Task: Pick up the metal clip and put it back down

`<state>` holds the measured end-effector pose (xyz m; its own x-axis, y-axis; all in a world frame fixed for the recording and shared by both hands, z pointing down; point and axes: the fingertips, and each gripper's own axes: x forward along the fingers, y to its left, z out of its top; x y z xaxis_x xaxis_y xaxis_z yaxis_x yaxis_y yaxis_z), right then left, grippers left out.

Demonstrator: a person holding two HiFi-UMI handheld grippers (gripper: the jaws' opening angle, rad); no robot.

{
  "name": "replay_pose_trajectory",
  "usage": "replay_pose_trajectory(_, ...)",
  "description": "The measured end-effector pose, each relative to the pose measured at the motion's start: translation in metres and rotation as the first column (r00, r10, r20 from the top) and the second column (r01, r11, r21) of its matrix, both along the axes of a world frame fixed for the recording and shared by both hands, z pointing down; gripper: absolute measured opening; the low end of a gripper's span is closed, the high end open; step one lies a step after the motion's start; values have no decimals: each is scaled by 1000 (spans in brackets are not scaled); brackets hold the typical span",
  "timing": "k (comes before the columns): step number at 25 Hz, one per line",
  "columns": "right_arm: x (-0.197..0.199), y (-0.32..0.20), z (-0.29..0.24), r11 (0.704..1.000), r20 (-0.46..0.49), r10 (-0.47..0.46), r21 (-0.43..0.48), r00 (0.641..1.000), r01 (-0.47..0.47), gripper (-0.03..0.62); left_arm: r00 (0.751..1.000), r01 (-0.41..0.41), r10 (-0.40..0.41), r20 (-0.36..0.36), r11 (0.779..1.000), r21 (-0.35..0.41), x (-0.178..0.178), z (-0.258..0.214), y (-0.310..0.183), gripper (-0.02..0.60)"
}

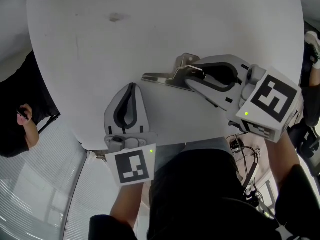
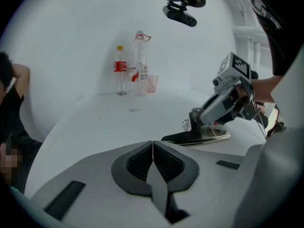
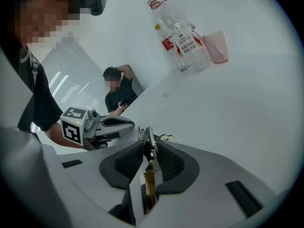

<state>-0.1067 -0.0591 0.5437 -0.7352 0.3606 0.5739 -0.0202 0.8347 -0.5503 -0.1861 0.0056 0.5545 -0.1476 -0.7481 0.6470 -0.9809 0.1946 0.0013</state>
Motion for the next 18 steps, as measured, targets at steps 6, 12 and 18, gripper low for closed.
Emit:
replay_pose_trajectory(6, -1, 1, -2, 1000, 15, -13, 24, 1000, 12, 91, 997, -32, 35, 62, 998, -50, 4, 6, -1, 23)
replay_pose_trajectory(12, -3, 2, -3, 999, 31, -6, 52, 999, 4, 81, 996, -13, 18, 91, 999, -51, 3, 8, 2, 23)
replay_pose_trajectory(18, -2, 2, -1, 999, 43, 2, 52, 999, -4, 75, 997, 69, -69, 15, 998, 9, -4, 2, 2, 21)
